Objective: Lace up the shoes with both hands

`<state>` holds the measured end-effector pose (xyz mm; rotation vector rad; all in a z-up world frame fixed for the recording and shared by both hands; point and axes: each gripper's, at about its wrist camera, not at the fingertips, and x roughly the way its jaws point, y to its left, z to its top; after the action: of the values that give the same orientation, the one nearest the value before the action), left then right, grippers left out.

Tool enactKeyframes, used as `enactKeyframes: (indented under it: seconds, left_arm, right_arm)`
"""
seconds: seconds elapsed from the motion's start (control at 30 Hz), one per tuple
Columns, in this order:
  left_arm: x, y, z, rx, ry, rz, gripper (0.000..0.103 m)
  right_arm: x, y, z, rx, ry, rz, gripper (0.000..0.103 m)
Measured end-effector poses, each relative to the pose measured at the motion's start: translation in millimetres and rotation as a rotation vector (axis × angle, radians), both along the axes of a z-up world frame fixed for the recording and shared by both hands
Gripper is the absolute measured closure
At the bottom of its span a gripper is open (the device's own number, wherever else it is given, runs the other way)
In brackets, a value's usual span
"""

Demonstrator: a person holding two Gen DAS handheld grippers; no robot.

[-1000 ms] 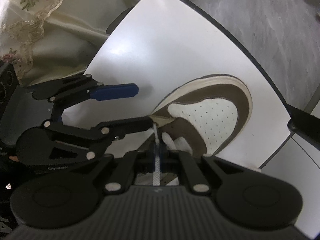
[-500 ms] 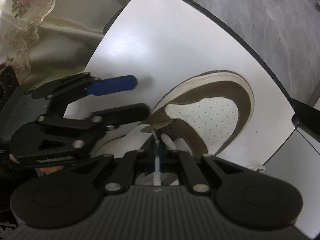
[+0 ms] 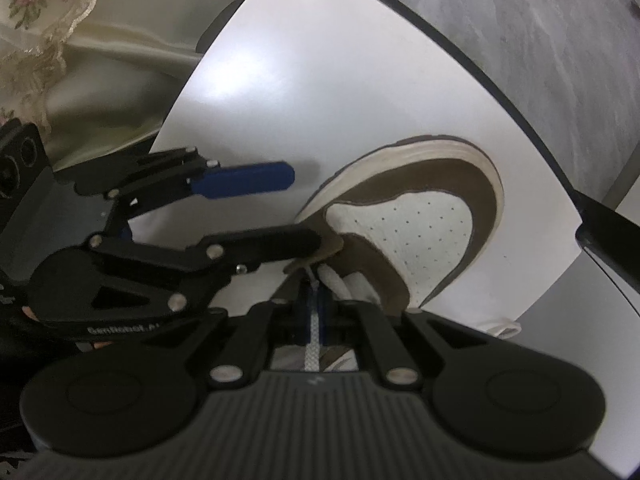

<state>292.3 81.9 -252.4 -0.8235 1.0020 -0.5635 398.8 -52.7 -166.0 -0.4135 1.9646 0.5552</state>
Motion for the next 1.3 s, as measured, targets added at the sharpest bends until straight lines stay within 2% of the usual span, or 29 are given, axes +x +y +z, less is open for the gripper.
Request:
enactKeyframes:
  seconds: [0.13, 0.3, 0.5, 0.67, 1.3]
  left_arm:
    - [1, 1, -5, 0.011, 0.029, 0.008, 0.053]
    - [1, 3, -9, -0.001, 0.051, 0.02, 0.053]
    - [2, 19, -15, -0.113, 0.096, 0.079, 0.053]
    - [3, 21, -18, -0.154, 0.128, 0.093, 0.053]
    - [3, 15, -21, -0.137, 0.143, 0.09, 0.053]
  right_arm:
    - [-2, 2, 11, 0.021, -0.048, 0.011, 0.099]
    - [7, 2, 27, 0.057, -0.153, 0.0, 0.099]
    - [-8, -6, 38, 0.11, -0.239, -0.009, 0.099]
    - [-19, -18, 44, 0.119, -0.287, -0.016, 0.099]
    - [-24, -7, 33, 0.156, -0.241, -0.031, 0.099]
